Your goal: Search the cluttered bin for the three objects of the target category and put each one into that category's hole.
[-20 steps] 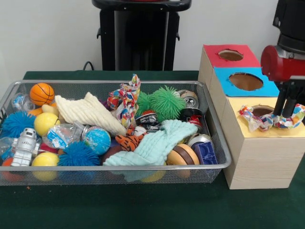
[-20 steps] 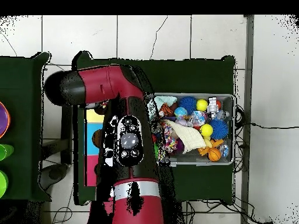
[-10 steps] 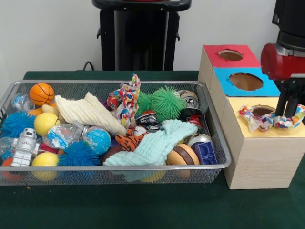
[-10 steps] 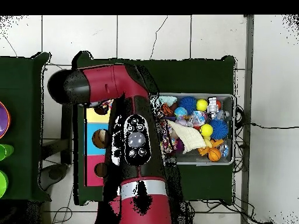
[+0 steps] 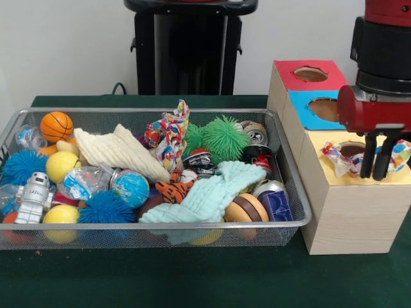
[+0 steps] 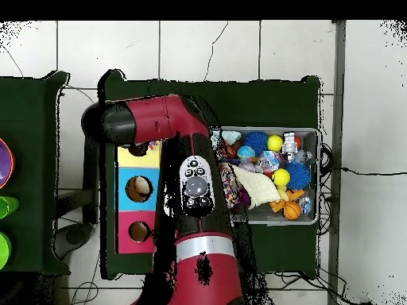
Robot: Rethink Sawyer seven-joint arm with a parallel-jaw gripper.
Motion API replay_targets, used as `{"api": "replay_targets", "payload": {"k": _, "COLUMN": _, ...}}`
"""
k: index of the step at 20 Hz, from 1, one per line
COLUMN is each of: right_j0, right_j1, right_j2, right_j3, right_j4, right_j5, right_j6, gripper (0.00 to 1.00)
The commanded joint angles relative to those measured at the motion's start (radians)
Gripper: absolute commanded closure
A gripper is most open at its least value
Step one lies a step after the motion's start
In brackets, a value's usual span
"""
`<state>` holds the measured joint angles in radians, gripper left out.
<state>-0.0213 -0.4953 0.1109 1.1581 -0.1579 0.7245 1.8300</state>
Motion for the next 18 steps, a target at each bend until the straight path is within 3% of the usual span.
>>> {"api": "replay_targets", "payload": {"k": 1, "right_j0": -0.015, "right_j1": 0.040, "right_j2": 0.066, "right_j3": 0.117, "right_j4": -0.017, "right_j5": 0.115, "right_j6": -0.044, "gripper": 1.00}}
{"api": "replay_targets", "payload": {"k": 8, "right_j0": -0.013, "right_j1": 0.068, "right_j2": 0.075, "right_j3": 0.071, "right_j4": -0.007, "right_j5": 0.286, "right_j6": -0.084, "gripper": 1.00}}
{"api": "replay_targets", "payload": {"k": 18, "right_j0": -0.020, "right_j1": 0.064, "right_j2": 0.086, "right_j3": 0.075, "right_j4": -0.007, "right_j5": 0.352, "right_j6": -0.090, "gripper": 1.00}}
